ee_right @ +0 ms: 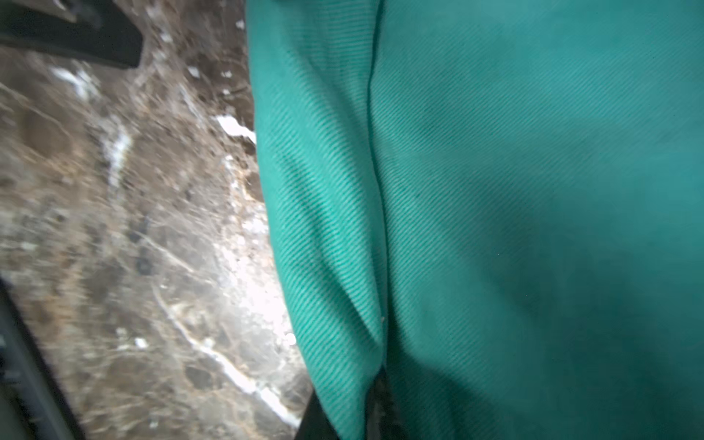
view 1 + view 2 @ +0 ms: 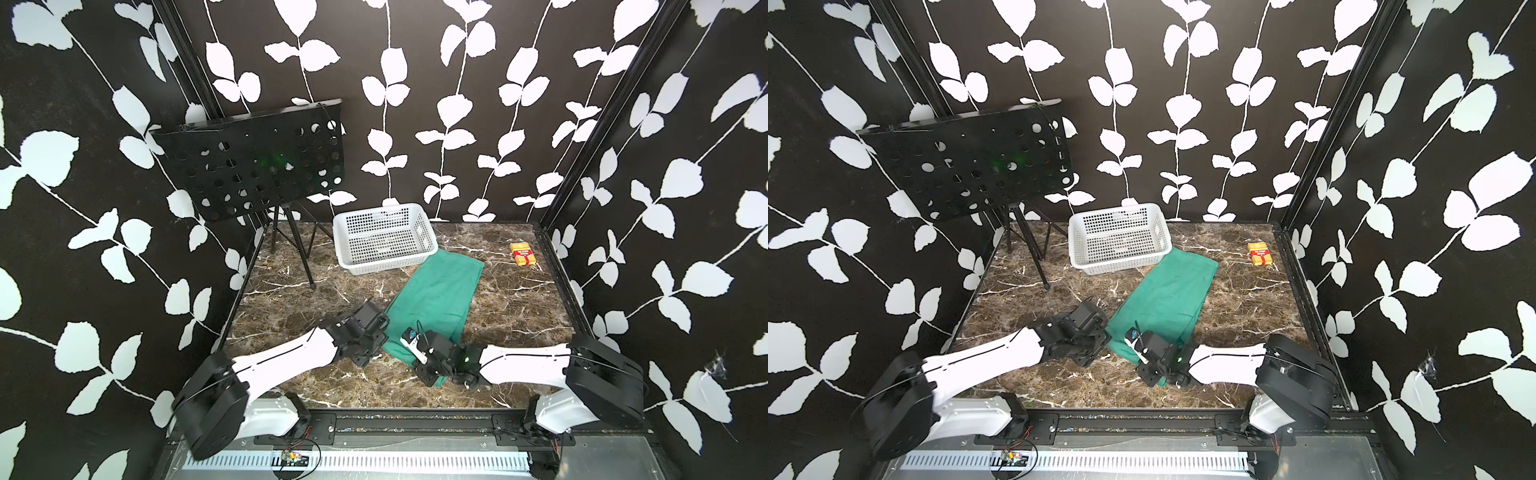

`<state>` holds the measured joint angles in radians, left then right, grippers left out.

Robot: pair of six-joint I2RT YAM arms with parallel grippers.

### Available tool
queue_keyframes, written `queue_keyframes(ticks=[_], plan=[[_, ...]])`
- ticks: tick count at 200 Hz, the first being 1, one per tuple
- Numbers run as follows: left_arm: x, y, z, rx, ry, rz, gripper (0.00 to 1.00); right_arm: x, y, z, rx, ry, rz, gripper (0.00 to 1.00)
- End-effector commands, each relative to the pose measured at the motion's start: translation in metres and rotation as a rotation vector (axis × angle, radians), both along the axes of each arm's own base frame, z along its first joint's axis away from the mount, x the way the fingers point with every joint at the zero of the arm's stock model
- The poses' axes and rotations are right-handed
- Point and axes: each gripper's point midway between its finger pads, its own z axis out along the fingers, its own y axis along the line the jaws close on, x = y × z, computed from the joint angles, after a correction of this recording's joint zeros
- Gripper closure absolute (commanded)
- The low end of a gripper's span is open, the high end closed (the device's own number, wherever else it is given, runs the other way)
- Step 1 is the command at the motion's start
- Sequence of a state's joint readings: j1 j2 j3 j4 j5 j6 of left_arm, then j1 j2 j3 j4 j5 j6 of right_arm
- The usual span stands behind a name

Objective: Roll up the long pants
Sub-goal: Roll the long pant at the center of the board.

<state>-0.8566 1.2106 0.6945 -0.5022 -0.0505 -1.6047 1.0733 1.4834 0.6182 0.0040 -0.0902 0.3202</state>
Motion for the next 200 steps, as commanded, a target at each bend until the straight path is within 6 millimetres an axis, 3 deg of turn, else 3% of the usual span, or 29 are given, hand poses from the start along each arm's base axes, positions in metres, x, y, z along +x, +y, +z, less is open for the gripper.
queue_keyframes(ticks=[1,47,90,117,146,167,179,200], plan=[[0.0,0.013,0.003,0.022,-0.083,-0.034,0.32,-0.031,0.008,0.005,0.113,0.264,0.047,1.0],[-0.011,-0.012,0.004,-0.094,-0.138,-0.13,0.33,-0.018,-0.003,0.011,0.197,0.474,-0.056,1.0],[0.009,-0.044,0.004,-0.192,-0.215,-0.15,0.33,-0.01,-0.014,0.001,0.232,0.671,-0.15,0.98],[0.015,-0.061,-0.006,-0.201,-0.19,-0.166,0.44,-0.002,-0.021,-0.001,0.253,0.692,-0.208,0.98],[0.016,-0.064,-0.017,-0.166,-0.14,-0.157,0.56,0.003,-0.03,-0.006,0.238,0.692,-0.254,0.97],[0.019,-0.059,-0.027,-0.121,-0.105,-0.149,0.69,0.006,-0.035,-0.007,0.215,0.672,-0.278,0.91],[0.02,-0.056,-0.034,-0.089,-0.064,-0.161,0.7,0.009,-0.038,-0.005,0.195,0.643,-0.294,0.76],[0.019,-0.055,-0.043,-0.048,-0.001,-0.194,0.77,0.018,-0.051,0.002,0.136,0.531,-0.315,0.6]])
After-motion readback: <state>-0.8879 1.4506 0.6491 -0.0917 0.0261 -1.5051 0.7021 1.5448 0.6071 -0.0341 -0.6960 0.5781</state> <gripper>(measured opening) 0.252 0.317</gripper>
